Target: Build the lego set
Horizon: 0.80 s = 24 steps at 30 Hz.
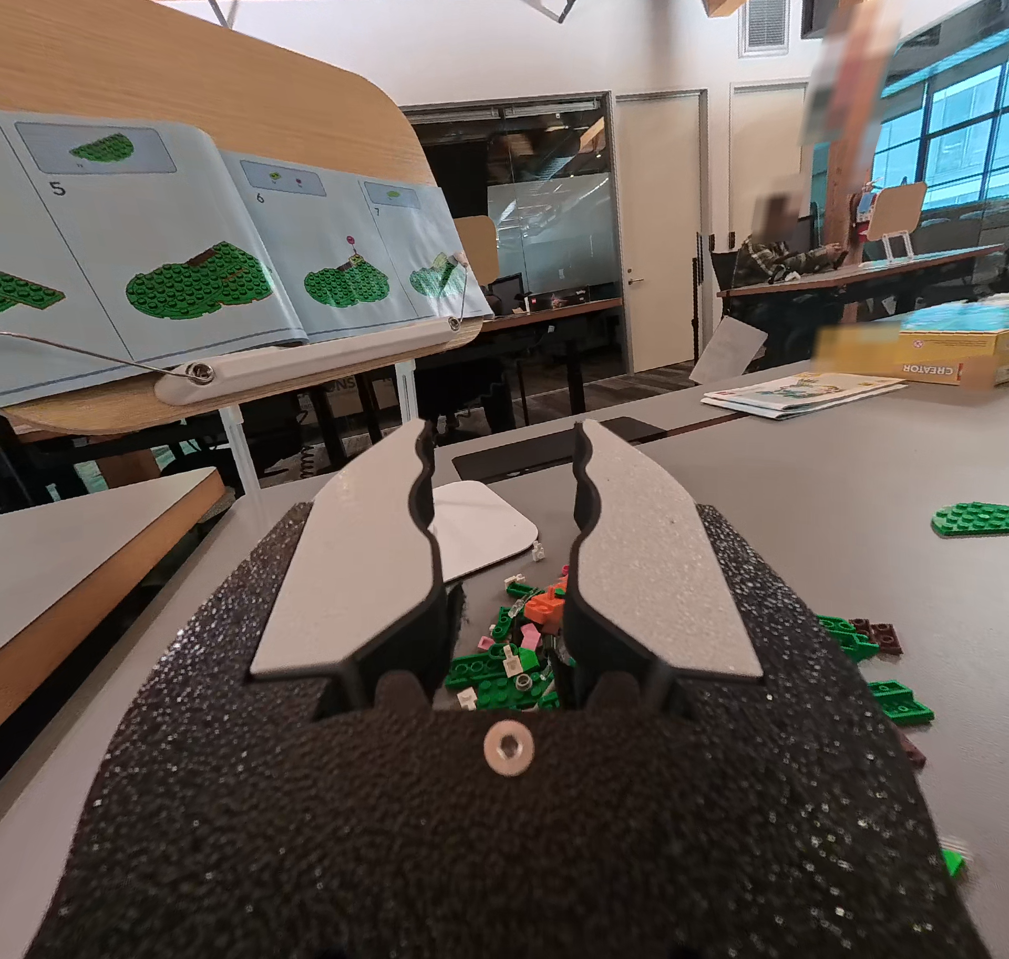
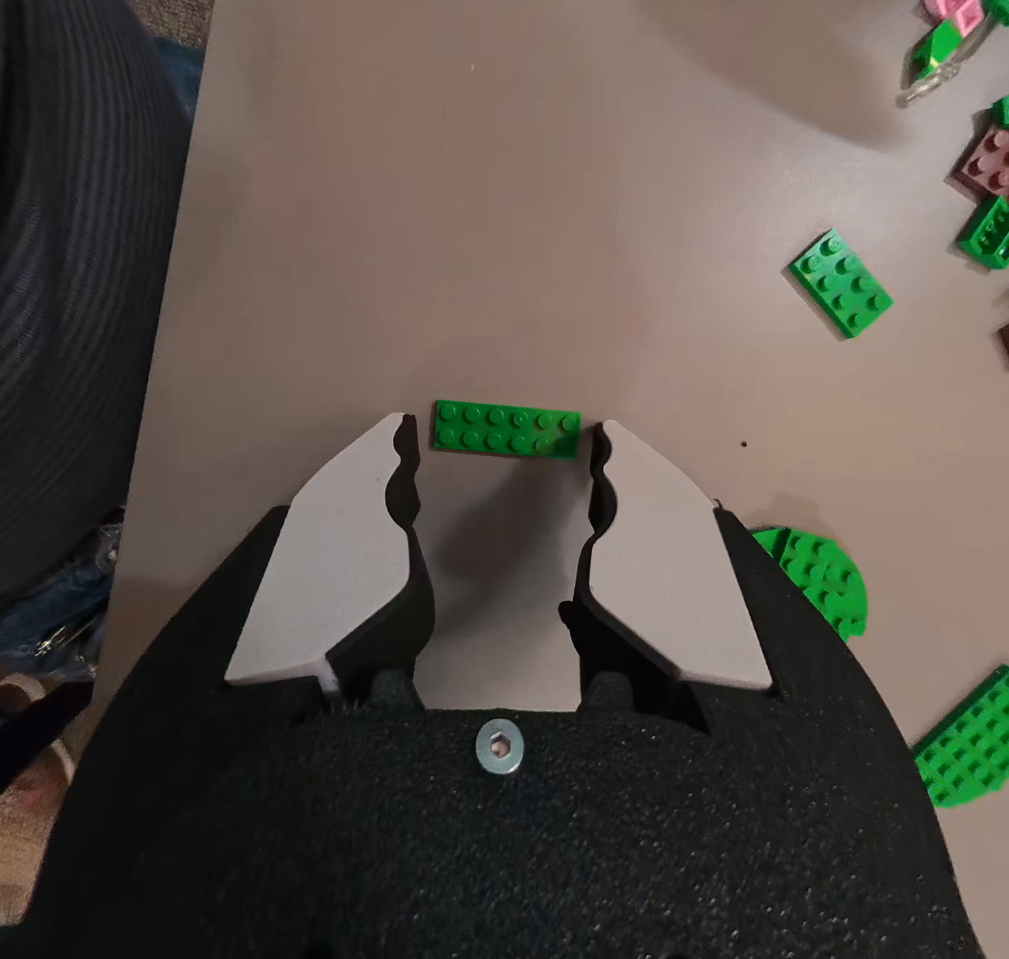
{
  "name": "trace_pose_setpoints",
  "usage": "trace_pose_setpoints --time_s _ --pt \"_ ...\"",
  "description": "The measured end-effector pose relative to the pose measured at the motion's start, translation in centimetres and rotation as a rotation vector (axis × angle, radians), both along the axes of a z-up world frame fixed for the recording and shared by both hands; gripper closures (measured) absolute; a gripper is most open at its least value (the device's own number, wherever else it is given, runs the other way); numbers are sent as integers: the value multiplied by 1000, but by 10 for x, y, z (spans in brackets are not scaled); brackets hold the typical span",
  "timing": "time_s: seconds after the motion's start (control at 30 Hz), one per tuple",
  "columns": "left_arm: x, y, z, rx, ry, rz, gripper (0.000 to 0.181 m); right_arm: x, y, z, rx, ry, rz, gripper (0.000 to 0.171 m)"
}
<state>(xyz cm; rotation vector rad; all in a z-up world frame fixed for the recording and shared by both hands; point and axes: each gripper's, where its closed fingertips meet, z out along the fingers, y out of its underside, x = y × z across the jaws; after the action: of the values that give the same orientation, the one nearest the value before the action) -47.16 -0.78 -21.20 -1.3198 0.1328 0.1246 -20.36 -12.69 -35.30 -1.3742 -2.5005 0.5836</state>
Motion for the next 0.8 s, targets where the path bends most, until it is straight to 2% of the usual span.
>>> trace_pose_setpoints --time_s 0.07,0.37,0.43,0.5,0.63,0.8 --pt "-1 0 -2 -6 2 4 133 0 2 1 7 -6 11 122" --pt "7 0 -8 -40 36 -11 129 6 17 12 39 38 -33 123" --pt "9 0 -11 -70 35 4 124 13 28 20 43 72 -80 123" --pt "16 0 -10 -95 19 -8 112 22 41 28 40 104 -143 123" --pt "53 -3 -2 -114 27 -112 101 42 73 43 -2 203 -293 123" --pt "131 -4 -13 -239 205 -332 94 78 114 45 3 239 -448 123"
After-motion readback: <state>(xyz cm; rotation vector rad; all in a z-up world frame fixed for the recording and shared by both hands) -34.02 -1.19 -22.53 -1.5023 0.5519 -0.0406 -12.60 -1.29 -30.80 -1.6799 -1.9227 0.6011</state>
